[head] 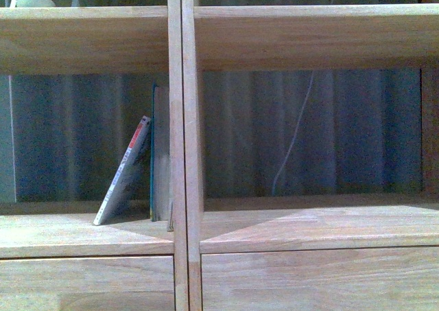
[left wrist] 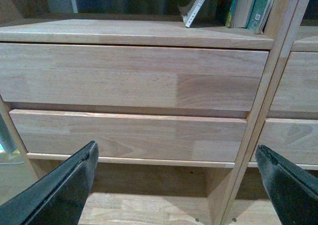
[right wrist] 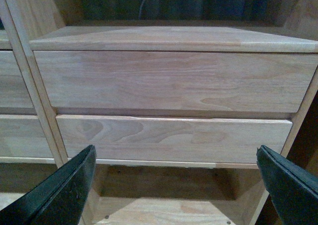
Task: Organize books on shelf
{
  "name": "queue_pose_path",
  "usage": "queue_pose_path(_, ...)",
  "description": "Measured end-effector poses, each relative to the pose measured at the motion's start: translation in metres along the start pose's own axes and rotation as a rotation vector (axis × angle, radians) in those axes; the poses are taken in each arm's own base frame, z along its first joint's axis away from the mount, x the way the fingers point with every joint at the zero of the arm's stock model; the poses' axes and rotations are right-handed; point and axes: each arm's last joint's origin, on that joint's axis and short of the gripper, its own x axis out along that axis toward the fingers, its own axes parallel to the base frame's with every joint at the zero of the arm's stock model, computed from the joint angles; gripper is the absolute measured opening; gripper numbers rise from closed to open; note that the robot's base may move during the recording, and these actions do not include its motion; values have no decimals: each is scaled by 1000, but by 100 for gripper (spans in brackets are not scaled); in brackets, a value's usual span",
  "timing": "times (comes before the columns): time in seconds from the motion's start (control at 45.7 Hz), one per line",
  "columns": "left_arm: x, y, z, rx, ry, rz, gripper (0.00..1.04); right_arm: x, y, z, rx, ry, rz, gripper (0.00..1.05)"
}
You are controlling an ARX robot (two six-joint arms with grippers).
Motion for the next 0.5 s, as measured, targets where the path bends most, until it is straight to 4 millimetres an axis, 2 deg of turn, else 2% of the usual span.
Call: queue_pose_path(0.504,0,0,0,0,0,0,97,0,0,0,0,0,0,98)
